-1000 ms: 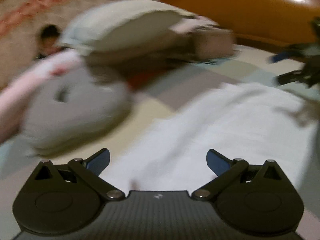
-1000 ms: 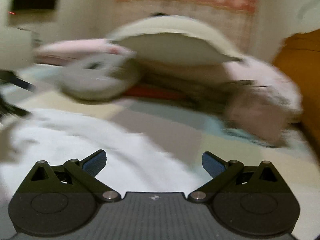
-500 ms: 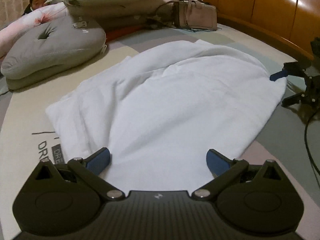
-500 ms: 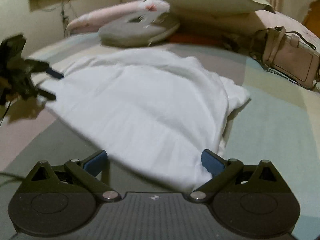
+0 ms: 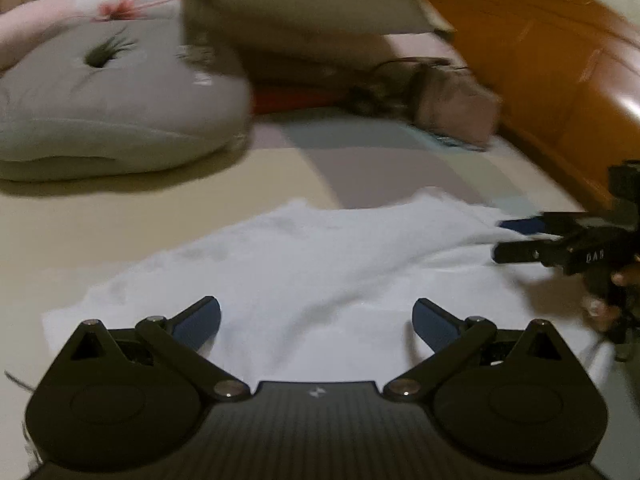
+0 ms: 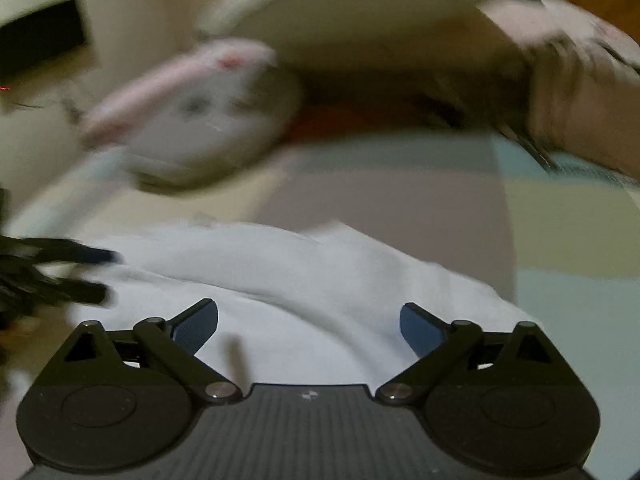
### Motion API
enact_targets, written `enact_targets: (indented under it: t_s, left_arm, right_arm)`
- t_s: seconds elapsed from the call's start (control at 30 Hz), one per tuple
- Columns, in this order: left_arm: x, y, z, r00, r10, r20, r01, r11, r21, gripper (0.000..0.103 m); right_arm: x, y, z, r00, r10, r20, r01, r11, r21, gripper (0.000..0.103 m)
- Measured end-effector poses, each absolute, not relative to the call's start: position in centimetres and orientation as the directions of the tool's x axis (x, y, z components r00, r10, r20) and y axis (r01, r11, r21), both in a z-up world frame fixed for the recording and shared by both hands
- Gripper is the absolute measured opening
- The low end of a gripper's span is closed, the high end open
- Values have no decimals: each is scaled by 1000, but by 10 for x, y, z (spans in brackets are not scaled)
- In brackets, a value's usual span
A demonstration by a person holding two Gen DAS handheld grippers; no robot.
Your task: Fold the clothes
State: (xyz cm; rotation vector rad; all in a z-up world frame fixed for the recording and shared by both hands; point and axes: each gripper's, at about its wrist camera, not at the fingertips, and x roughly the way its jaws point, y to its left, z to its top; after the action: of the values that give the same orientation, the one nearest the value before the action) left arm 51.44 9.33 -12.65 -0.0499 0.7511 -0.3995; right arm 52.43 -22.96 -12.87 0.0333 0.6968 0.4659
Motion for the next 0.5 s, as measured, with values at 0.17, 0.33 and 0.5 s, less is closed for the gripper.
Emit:
enact_targets:
  t_s: [0.17,0.33,0.5]
  left_arm:
    - [513,97,-115,691,-346,-635,285,937,-200,101]
    - [468,95,-95,662,-440,-607,395,893,-217,102]
    - [417,81,-94,606,-493,-624,515,841,-164,102]
  right_arm:
    - [520,-258,-110,692,415,-590,-314,910,271,86]
    - [506,-292,-86,723,371,-583,-261,928,267,57]
    - [524,-295,-102,691,351,-632,-244,936,254,31]
